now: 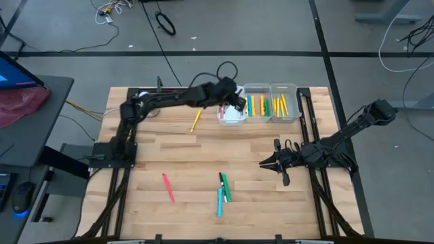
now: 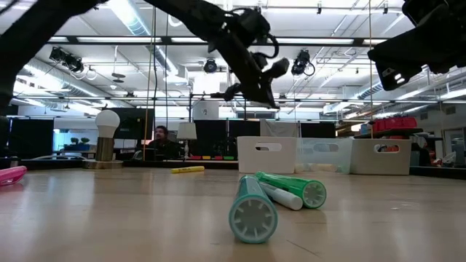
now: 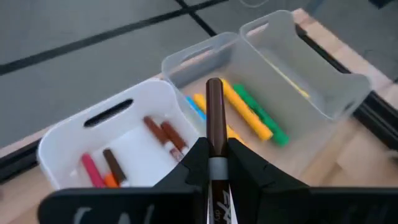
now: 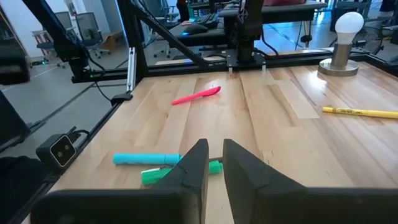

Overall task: Pick & Place Markers
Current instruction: Put the dark brown marker pen into the white bin

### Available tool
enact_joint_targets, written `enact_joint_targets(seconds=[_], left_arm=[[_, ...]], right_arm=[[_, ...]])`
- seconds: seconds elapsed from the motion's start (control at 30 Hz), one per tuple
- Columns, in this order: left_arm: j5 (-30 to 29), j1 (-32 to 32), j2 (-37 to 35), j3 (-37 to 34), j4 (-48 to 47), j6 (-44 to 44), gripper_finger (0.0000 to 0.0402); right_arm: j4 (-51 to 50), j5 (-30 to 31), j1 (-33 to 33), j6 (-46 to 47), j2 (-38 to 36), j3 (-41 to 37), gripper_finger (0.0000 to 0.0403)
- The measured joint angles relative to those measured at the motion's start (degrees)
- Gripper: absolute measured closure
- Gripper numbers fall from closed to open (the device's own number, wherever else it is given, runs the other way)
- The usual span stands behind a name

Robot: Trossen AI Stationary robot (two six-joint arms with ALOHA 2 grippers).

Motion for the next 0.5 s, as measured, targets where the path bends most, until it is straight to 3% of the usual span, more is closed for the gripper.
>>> enact_joint_targets(seconds=[0.17, 0.5], left_arm=[[7.3, 2.4, 6.7, 8.6, -9.6, -3.2, 0.0362], [5.0, 3.0, 13.8, 11.1, -11.6, -6.3, 0.0362]], right_arm=[[-0.2, 0.0, 0.0, -0.3, 0.0, 0.0, 0.0353], [-0.8, 0.4, 0.0, 1.5, 0.2, 0.0, 0.0353]])
